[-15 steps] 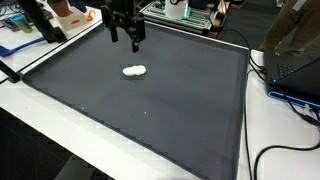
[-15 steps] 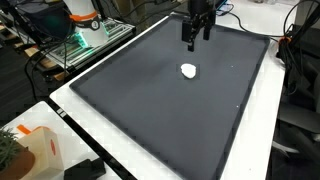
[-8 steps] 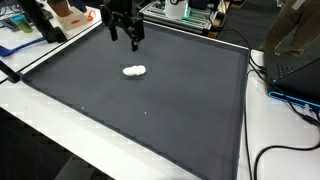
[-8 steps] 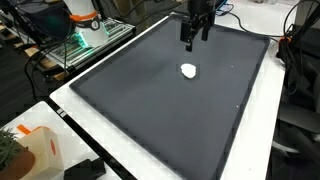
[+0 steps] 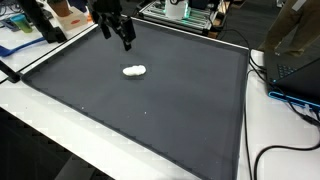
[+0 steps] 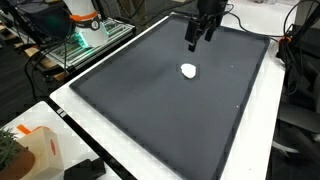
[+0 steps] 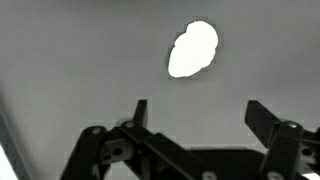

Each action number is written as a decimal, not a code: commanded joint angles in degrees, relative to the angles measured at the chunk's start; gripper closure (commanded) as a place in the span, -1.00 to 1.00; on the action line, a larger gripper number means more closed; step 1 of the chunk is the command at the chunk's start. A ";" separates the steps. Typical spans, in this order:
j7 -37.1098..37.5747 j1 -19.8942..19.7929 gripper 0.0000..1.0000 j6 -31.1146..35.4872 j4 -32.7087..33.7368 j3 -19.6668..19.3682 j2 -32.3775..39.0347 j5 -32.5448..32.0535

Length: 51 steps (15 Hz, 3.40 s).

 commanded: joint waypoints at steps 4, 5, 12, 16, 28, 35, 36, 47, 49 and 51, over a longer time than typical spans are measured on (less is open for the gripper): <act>-0.93 0.47 -1.00 -6.53 6.84 -1.05 4.50 1.74; -0.93 0.47 -1.00 -6.76 7.67 -1.16 5.25 1.82; -1.81 -0.93 -1.00 -10.63 12.87 -1.36 9.17 4.14; -1.52 -2.35 -1.00 -13.26 17.23 -1.63 12.10 7.07; 0.90 -4.36 -1.00 -24.76 26.08 -2.91 17.63 11.62; 4.21 -9.27 -1.00 -30.89 34.21 -3.08 24.39 20.82; 4.78 -9.67 -1.00 -30.85 35.10 -3.08 25.14 21.76; 10.42 -10.67 -1.00 -30.48 38.33 -3.72 28.77 23.48; 12.18 -11.05 -1.00 -30.38 38.74 -4.01 29.51 23.95; 13.78 -11.46 -1.00 -30.03 39.09 -4.34 30.29 24.28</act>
